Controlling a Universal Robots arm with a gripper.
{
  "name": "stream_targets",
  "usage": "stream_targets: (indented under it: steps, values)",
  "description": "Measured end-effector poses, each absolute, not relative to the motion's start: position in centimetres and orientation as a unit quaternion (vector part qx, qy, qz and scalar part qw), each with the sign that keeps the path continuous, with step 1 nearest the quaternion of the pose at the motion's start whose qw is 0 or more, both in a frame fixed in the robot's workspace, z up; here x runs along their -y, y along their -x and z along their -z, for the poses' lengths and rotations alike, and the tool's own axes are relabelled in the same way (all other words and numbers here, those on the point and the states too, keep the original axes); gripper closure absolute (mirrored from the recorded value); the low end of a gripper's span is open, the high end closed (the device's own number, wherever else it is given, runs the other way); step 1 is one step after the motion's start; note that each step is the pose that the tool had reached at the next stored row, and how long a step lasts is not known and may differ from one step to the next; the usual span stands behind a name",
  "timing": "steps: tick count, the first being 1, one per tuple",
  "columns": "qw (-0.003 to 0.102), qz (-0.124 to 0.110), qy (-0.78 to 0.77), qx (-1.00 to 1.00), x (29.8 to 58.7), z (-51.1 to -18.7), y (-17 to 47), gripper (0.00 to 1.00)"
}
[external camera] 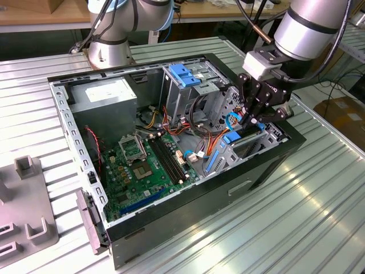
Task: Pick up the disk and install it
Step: 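Insert the second disk wire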
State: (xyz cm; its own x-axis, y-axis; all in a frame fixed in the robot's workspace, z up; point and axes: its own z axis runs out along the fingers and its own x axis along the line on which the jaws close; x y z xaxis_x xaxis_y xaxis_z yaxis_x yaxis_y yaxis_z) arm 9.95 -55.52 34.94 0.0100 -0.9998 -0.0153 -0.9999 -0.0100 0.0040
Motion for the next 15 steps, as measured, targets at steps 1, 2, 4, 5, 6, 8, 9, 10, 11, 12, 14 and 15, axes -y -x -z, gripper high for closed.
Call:
stream_targets:
  steps: [1,2,4,5,6,8,9,10,11,12,14,15]
  values:
    - [0.004,-0.007,0.711,-0.704,55.52,-34.94,-9.95,0.84]
    - [0.004,-0.007,0.711,-0.704,55.53,-34.92,-9.95,0.84]
    - [0.004,-0.007,0.711,-0.704,55.53,-34.88,-9.95,0.84]
    - [0.004,-0.007,0.711,-0.704,55.53,-34.86,-9.95,0.84]
    - [0.004,-0.007,0.711,-0.704,55.53,-34.83,-9.95,0.84]
    - [0.004,-0.007,0.711,-0.704,55.53,-34.77,-9.95,0.84]
    - [0.004,-0.007,0.711,-0.704,55.53,-34.74,-9.95,0.84]
    - [0.004,-0.007,0.711,-0.704,55.53,-34.72,-9.95,0.84]
    - [0.004,-0.007,0.711,-0.704,55.53,-34.7,-9.95,0.84]
    - [0.004,-0.007,0.711,-0.704,55.53,-34.68,-9.95,0.84]
    - [0.004,-0.007,0.711,-0.704,55.54,-34.61,-9.95,0.84]
    - [0.004,-0.007,0.711,-0.704,55.54,-34.59,-9.95,0.84]
